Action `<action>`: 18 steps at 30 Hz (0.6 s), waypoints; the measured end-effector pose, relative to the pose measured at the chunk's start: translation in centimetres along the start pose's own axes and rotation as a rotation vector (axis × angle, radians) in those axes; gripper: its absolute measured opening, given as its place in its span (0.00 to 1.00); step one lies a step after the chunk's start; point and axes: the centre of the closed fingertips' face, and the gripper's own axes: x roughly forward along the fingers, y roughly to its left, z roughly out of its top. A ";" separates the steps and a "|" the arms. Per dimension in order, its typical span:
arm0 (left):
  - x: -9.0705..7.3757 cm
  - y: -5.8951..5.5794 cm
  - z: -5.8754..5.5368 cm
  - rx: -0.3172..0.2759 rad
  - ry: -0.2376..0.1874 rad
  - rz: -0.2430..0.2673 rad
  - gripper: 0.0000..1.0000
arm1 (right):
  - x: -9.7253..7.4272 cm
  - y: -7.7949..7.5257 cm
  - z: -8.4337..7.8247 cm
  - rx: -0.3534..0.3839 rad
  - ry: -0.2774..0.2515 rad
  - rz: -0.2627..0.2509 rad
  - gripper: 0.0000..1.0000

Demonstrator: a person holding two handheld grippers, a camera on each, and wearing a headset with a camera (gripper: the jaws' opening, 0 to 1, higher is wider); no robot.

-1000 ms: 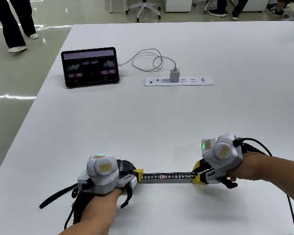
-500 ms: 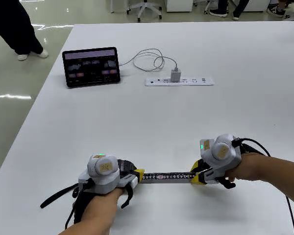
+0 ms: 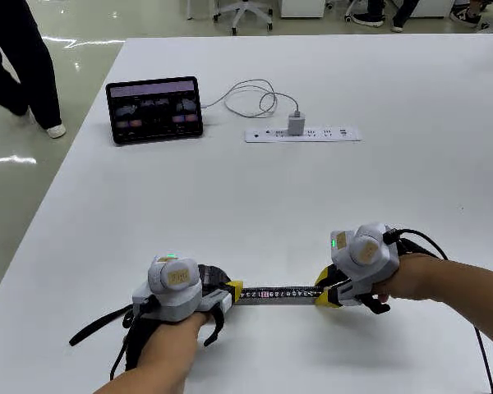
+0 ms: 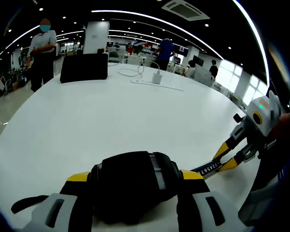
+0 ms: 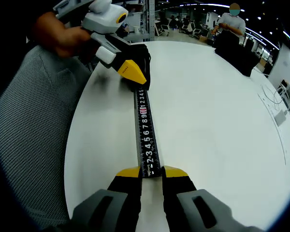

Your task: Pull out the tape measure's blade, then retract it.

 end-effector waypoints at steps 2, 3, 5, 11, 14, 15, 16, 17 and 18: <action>0.0 0.0 0.0 -0.001 0.000 0.000 0.66 | 0.1 0.0 0.1 0.000 0.000 0.000 0.12; 0.0 0.0 0.0 -0.001 0.000 0.000 0.66 | 0.1 0.0 0.1 0.000 -0.001 -0.001 0.12; 0.0 0.0 0.0 -0.002 0.001 -0.001 0.67 | 0.2 0.0 0.2 0.000 -0.002 -0.001 0.12; 0.0 0.0 0.0 -0.004 0.005 -0.003 0.66 | 0.3 0.1 0.5 0.006 -0.005 -0.004 0.12; 0.0 0.0 -0.1 -0.007 0.009 -0.005 0.66 | 0.4 0.1 0.7 0.010 -0.006 -0.004 0.12; -0.1 0.0 -0.1 -0.008 0.010 -0.005 0.66 | 0.5 0.1 0.7 0.012 -0.006 -0.004 0.12; 0.0 0.0 -0.1 -0.008 0.009 -0.005 0.66 | 0.5 0.1 0.8 0.014 -0.007 -0.005 0.12; 0.0 0.0 -0.1 -0.008 0.010 -0.005 0.66 | 0.5 0.1 0.8 0.014 -0.007 -0.006 0.12; 0.0 0.0 -0.1 -0.008 0.010 -0.005 0.66 | 0.6 0.1 0.8 0.015 -0.007 -0.005 0.12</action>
